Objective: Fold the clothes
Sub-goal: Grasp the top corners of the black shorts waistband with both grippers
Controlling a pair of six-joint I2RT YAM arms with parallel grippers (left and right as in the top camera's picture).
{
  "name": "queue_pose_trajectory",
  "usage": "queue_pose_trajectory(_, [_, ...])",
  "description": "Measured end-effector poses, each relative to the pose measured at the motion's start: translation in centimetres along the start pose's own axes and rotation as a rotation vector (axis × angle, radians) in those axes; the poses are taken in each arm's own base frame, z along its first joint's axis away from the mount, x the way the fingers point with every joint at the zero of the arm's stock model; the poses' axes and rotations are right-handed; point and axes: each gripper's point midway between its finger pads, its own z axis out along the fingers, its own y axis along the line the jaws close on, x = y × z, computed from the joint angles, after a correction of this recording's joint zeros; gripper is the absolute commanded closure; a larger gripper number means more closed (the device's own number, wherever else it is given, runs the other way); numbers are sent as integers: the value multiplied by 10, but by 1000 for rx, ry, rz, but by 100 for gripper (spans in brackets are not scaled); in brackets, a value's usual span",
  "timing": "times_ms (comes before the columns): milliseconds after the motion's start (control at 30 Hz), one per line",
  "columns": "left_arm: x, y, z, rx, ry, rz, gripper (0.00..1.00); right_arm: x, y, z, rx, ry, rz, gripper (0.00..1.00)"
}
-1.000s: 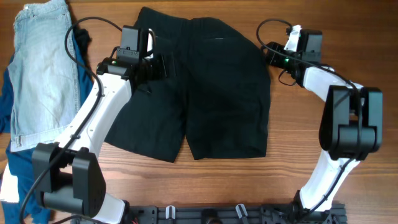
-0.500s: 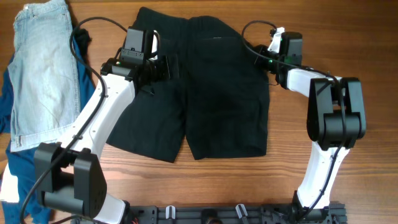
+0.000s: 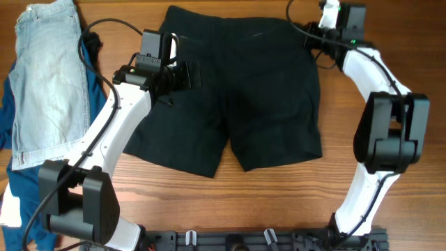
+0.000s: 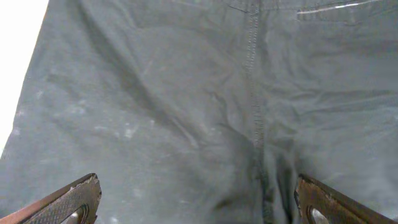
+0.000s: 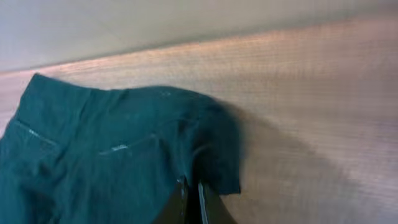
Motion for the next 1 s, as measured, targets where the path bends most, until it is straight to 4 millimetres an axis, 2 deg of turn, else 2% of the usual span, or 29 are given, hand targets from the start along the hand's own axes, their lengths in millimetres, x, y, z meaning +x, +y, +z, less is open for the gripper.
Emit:
queue_pose_trajectory(67, [0, 0, 0, 0, 0, 0, 0, 5, 12, -4, 40, 46, -125, 96])
queue_pose_trajectory(167, [-2, 0, 0, 2, -6, 1, 0, 39, 41, 4, 62, 178, -288, 96])
queue_pose_trajectory(233, [-4, -1, 0, 5, -15, 2, 0, 53, 63, 8, 52, 221, -367, 96])
queue_pose_trajectory(300, [-6, -2, 0, 8, -23, 3, 0, 67, 93, 14, 35, 254, -456, 96])
queue_pose_trajectory(333, [-6, -2, 0, 9, -25, 3, 0, 77, 127, 19, 19, 258, -541, 96])
queue_pose_trajectory(400, [-6, -2, 0, 9, -25, 3, 0, 77, 130, 20, 28, 254, -551, 96])
queue_pose_trajectory(467, [-6, -2, 0, 9, -25, 3, 0, 69, 121, 20, 55, 232, -527, 96])
queue_pose_trajectory(533, [-6, -2, 0, 9, -25, 3, 0, 61, 103, 18, 89, 218, -486, 96])
queue_pose_trajectory(600, [-6, -2, 0, 9, -25, 3, 0, 51, 74, 14, 132, 206, -429, 96])
queue_pose_trajectory(633, [-6, -2, 0, 9, -25, 3, 0, 45, 57, 11, 158, 196, -397, 76])
queue_pose_trajectory(667, [-6, -2, 0, 9, -25, 3, 0, 38, 35, 6, 190, 181, -357, 27])
queue_pose_trajectory(700, [-6, -2, 0, 9, -25, 3, 0, 32, 15, 1, 218, 169, -318, 10])
queue_pose_trajectory(733, [-6, -2, 0, 9, -25, 3, 0, 27, -3, -5, 242, 156, -283, 0])
queue_pose_trajectory(767, [-6, -2, 0, 9, -25, 3, 0, 21, -30, -13, 272, 141, -231, 0])
queue_pose_trajectory(867, [-5, -2, 0, 8, -20, 2, 0, 27, -75, -33, 270, 160, -110, 0])
queue_pose_trajectory(933, [-5, -2, 0, 7, -19, 2, 0, 32, -87, -43, 219, 169, -42, 0])
queue_pose_trajectory(1000, [-5, -2, 0, 7, -19, 2, 0, 32, -84, -46, 150, 165, -17, 1])
